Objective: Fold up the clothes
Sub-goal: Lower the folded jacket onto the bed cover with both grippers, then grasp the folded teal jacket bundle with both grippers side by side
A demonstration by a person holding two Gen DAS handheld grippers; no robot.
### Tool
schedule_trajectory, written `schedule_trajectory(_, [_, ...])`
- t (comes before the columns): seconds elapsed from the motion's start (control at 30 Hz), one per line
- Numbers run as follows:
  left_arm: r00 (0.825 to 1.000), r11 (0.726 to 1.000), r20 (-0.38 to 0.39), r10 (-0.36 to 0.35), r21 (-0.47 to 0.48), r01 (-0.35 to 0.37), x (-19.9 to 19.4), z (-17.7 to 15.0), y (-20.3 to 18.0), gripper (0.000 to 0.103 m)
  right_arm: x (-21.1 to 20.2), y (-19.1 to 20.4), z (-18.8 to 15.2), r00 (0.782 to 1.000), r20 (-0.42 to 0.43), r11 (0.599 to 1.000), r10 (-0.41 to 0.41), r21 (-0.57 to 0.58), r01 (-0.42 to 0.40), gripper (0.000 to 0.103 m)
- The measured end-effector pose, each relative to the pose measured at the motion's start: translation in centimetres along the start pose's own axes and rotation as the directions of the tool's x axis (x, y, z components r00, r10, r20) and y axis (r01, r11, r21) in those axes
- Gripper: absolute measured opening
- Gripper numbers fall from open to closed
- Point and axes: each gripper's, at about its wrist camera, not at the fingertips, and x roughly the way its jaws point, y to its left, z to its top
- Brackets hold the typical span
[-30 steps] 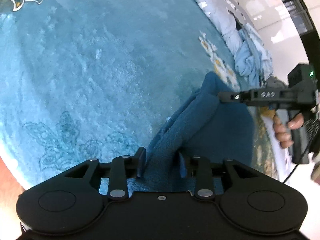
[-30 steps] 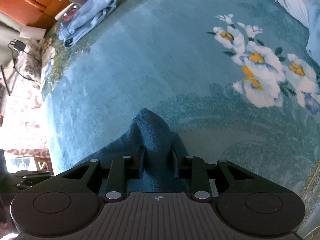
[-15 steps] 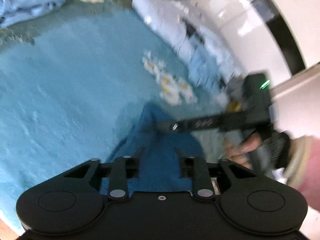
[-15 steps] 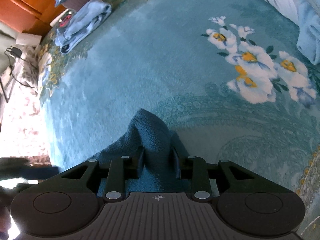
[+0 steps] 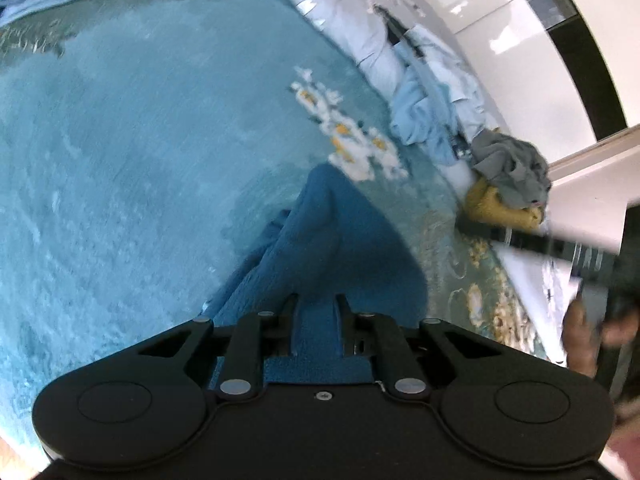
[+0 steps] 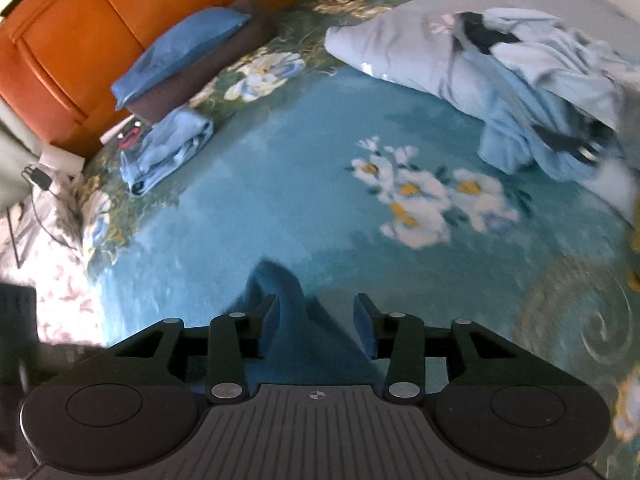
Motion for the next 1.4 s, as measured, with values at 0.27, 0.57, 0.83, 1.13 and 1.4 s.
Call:
schedule_trajectory(0.27, [0.993, 0.984, -0.016, 0.115, 0.137, -0.112, 0.0, -0.8, -1.3, 0.009, 1.6, 0.5, -4.6, 0.993, -0.106, 0.996, -0.049, 0.068, 0.057, 0.009])
schedule_trajectory(0.57, [0.988, 0.986, -0.048, 0.146, 0.084, -0.141, 1.5, -0.7, 0.4, 0.009, 4.6, -0.1, -4.5, 0.980, -0.186, 0.994, -0.070, 0.075, 0.085, 0.007])
schedule_trajectory(0.83, [0.993, 0.989, -0.045, 0.111, 0.106, -0.106, 1.0, 0.4, 0.1, 0.008, 4.3, -0.4, -4.6, 0.982, -0.186, 0.993, -0.046, 0.095, 0.064, 0.008])
schedule_trajectory(1.13, [0.999, 0.976, -0.031, 0.036, 0.215, -0.028, -0.5, 3.6, -1.6, 0.035, -2.2, -1.0, -8.4, 0.998, 0.061, 0.941, -0.016, 0.338, -0.005, 0.024])
schedule_trajectory(1.4, [0.972, 0.944, -0.235, -0.006, 0.320, 0.083, 4.5, 6.4, 1.0, 0.064, -1.3, 1.0, -19.7, 0.991, 0.135, 0.690, -0.012, 0.718, -0.089, 0.073])
